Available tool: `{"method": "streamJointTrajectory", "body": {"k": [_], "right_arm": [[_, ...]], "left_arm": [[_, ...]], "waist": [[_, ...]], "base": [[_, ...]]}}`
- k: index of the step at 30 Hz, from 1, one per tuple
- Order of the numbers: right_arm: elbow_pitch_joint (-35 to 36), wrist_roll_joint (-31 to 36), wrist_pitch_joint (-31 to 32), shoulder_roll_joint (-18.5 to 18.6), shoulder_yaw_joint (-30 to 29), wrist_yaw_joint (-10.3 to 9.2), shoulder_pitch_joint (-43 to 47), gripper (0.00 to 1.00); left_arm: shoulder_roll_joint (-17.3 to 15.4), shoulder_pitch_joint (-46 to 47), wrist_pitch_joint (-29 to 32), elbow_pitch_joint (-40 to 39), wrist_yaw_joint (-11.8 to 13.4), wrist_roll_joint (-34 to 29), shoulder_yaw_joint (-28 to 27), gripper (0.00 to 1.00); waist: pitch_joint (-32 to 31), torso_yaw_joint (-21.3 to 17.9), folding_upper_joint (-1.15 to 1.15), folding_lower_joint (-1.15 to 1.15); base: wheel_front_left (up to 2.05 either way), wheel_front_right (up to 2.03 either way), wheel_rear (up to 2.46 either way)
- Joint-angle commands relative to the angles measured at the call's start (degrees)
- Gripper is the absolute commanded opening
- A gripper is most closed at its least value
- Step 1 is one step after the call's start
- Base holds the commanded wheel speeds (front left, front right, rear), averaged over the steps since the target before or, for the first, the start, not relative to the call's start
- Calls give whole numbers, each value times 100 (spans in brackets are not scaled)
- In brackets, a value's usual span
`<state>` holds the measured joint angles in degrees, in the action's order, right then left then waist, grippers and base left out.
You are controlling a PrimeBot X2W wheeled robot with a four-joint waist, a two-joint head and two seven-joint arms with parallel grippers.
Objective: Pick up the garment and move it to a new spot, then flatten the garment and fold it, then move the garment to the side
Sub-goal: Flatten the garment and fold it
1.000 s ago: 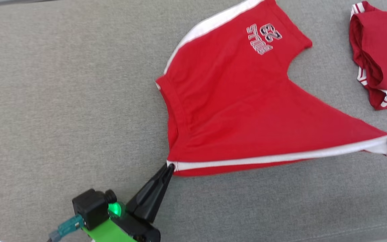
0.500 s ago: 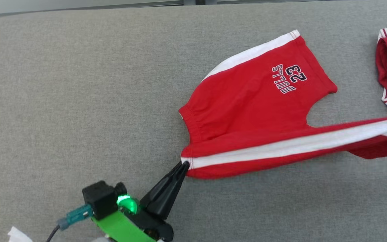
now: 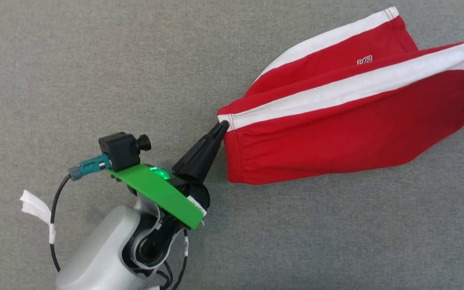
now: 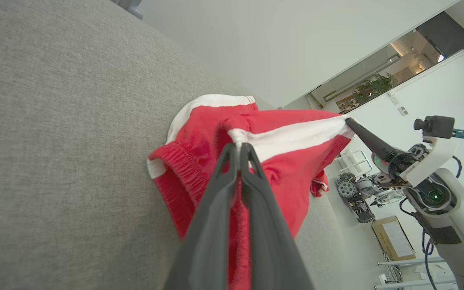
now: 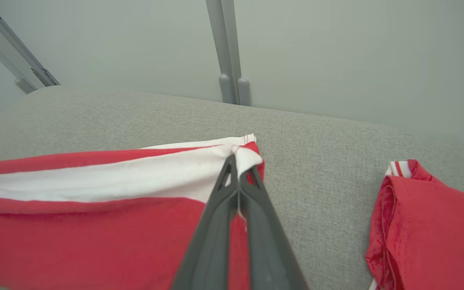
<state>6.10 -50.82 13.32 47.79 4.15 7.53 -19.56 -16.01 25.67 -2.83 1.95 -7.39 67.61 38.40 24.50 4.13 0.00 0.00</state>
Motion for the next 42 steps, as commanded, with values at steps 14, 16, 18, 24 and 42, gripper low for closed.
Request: {"method": "streamJointTrajectory", "body": {"k": [14,16,18,24,42], "right_arm": [[-1433,-117,466,289,1811,-10,-2432,0],[-1567,-127,417,286,1997,-10,-2637,0],[-1704,-134,339,282,2170,-10,-2826,0],[-2058,-73,-118,232,2664,-10,-3249,0],[-2802,-508,-1342,171,3740,-10,-3822,100]], "left_arm": [[68,1086,359,484,-14,454,29,0],[92,1169,357,556,-14,455,66,0],[103,1237,332,620,-14,441,97,0],[80,1341,47,763,-14,339,108,0],[-5,1406,-373,1337,58,-43,231,100]], "waist": [[672,278,0,0],[706,280,0,0],[734,279,0,0],[758,235,0,0],[526,137,0,0]], "base": [[0,0,0],[0,0,0],[0,0,0],[0,0,0],[0,0,0]]}}
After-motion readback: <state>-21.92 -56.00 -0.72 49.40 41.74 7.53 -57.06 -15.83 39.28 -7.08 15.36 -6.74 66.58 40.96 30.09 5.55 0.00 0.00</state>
